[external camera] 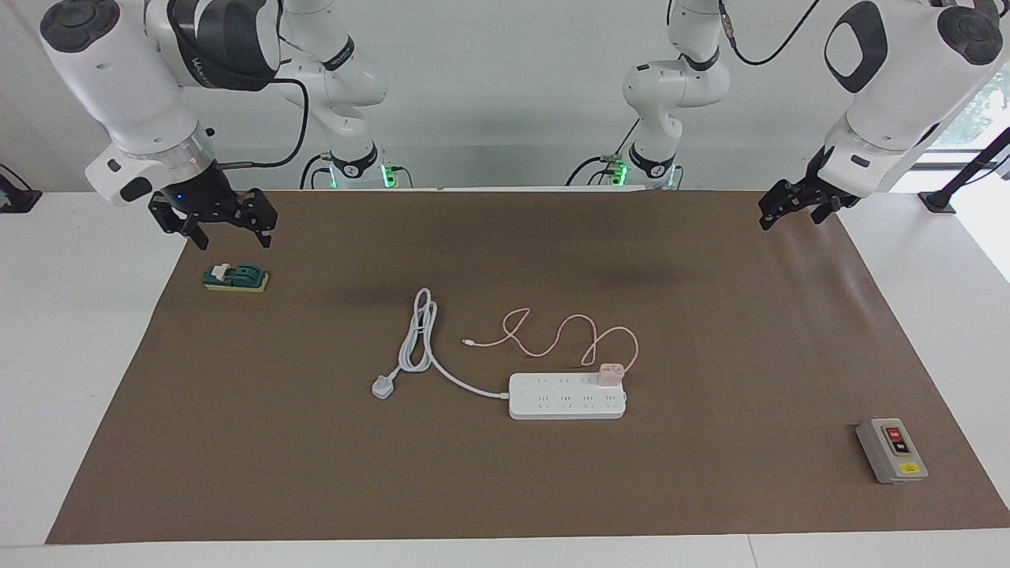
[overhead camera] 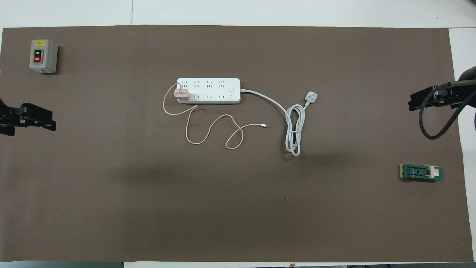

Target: Unplug charger and place it aside

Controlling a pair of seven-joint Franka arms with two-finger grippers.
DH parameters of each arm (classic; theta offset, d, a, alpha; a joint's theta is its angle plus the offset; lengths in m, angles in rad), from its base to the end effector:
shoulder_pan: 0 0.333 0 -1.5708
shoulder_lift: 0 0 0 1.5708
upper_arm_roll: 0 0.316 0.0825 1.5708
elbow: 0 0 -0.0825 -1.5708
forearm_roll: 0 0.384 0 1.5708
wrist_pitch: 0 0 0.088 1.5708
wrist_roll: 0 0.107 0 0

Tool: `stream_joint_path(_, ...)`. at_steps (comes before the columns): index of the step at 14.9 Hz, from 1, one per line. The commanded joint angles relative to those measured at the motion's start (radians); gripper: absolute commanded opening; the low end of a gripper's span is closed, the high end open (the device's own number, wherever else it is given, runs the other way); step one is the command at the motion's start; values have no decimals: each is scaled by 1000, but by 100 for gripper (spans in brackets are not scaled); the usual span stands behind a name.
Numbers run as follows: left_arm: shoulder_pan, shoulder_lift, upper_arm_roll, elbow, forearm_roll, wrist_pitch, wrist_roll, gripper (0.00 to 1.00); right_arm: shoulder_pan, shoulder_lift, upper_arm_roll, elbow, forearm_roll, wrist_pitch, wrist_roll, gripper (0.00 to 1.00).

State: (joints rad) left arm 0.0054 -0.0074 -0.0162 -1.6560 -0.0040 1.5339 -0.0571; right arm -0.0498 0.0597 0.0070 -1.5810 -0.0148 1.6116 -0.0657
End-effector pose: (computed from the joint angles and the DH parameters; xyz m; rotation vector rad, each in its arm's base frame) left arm 0.5445 -0.0064 0.5856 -3.1356 -0.0727 0.1802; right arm 0.5743 -0.0262 0.5895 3.1283 0.0371 -0.0467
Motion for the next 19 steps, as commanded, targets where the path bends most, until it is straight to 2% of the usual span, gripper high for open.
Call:
stream_joint_path(1, 11, -13, -10, -16, 7, 11, 19, 100, -10, -28, 10, -31, -16, 2, -22, 100)
stream_joint_path(8, 11, -14, -10, -13, 7, -3, 13, 100, -10, -28, 10, -31, -16, 2, -20, 100)
stream_joint_path(11, 11, -16, 5, -10, 7, -67, 0, 100, -16, -38, 8, -30, -16, -22, -26, 100)
stream_joint_path(13, 19, -20, 4, -10, 7, -66, -32, 100, -13, -37, 10, -30, -16, -9, 19, 100)
stream_joint_path(15, 18, -23, 4, -24, 7, -46, -130, 100, 2, -38, 14, -36, -14, -7, 244, 100)
stream_joint_path(17, 10, -20, 2, -31, 6, -31, -200, 100, 45, -37, 18, -43, -14, 45, 458, 100)
stream_joint_path(19, 2, -2, -2, -30, -25, -12, -399, 100, 56, -41, 19, -65, -16, 76, 696, 100)
